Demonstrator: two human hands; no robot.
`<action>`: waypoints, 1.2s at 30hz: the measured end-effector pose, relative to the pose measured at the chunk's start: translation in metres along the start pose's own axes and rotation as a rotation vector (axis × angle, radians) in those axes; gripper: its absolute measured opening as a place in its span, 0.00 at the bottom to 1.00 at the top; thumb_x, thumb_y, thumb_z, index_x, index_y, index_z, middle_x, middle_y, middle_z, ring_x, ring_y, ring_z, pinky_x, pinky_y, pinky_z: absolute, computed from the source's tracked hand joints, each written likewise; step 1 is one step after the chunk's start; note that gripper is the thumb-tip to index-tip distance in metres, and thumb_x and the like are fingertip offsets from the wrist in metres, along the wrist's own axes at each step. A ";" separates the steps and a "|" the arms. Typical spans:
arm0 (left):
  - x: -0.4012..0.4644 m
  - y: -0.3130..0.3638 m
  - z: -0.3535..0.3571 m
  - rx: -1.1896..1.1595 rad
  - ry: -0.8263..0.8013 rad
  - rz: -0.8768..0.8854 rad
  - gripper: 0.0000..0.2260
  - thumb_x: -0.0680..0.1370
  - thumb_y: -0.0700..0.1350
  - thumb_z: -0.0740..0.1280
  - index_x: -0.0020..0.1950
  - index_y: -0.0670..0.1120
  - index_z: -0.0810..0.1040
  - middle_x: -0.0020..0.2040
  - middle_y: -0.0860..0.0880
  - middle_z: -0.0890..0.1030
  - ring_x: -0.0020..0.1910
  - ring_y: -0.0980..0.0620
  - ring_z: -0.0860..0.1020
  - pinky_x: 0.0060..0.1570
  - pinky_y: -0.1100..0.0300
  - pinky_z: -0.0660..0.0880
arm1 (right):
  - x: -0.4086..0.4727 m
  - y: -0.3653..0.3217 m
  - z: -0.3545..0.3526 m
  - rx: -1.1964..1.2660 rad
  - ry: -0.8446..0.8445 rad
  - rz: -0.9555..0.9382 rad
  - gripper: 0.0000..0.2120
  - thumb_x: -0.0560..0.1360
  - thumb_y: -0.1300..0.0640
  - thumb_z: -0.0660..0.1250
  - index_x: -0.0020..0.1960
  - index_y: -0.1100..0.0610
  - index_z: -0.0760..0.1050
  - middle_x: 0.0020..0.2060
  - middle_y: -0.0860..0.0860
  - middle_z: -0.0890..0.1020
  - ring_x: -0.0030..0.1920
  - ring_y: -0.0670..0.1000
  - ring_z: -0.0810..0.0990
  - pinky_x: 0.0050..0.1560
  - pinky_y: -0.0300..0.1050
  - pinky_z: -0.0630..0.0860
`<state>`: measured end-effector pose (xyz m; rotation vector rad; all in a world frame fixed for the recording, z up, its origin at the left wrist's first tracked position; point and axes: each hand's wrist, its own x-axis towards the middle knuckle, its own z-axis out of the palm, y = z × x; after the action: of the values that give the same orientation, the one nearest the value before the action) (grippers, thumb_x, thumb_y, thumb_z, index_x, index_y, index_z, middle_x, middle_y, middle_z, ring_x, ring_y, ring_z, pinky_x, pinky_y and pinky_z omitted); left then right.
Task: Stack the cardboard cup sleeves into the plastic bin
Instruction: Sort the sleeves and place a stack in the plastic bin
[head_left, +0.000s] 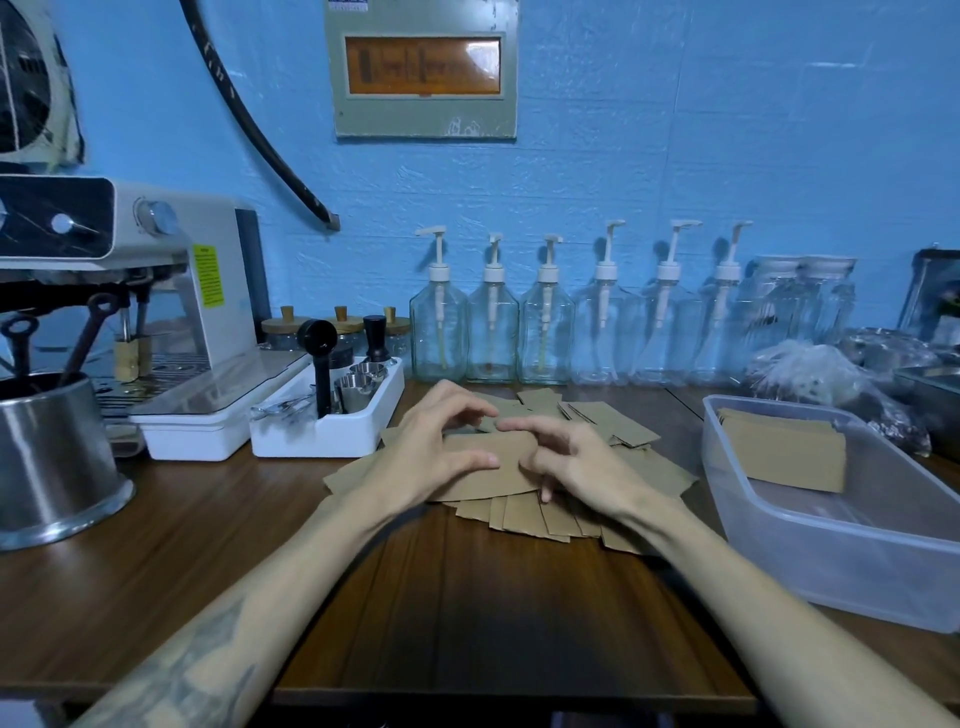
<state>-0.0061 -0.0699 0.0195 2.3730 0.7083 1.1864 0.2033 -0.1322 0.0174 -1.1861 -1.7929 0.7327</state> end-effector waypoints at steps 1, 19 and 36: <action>0.000 0.000 0.000 0.009 0.010 -0.006 0.20 0.67 0.51 0.79 0.57 0.52 0.81 0.51 0.54 0.78 0.52 0.56 0.78 0.57 0.61 0.75 | 0.000 0.000 0.001 -0.006 -0.005 -0.022 0.22 0.76 0.63 0.64 0.62 0.40 0.77 0.30 0.49 0.75 0.28 0.48 0.73 0.30 0.36 0.73; -0.006 -0.021 -0.005 0.066 0.010 -0.125 0.13 0.73 0.54 0.74 0.56 0.55 0.80 0.47 0.55 0.83 0.45 0.50 0.80 0.48 0.49 0.78 | 0.001 -0.002 -0.005 -0.106 0.169 -0.010 0.12 0.77 0.60 0.70 0.58 0.48 0.79 0.40 0.49 0.84 0.29 0.43 0.75 0.34 0.39 0.75; -0.002 -0.036 -0.005 0.177 0.001 -0.184 0.10 0.77 0.56 0.68 0.56 0.55 0.77 0.48 0.55 0.76 0.48 0.57 0.75 0.52 0.55 0.76 | 0.013 0.020 -0.054 -0.304 0.503 0.149 0.12 0.79 0.61 0.67 0.60 0.49 0.79 0.51 0.52 0.83 0.54 0.52 0.79 0.59 0.48 0.75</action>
<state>-0.0204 -0.0425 0.0012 2.3852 1.0464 1.0873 0.2569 -0.1114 0.0303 -1.5564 -1.4296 0.2081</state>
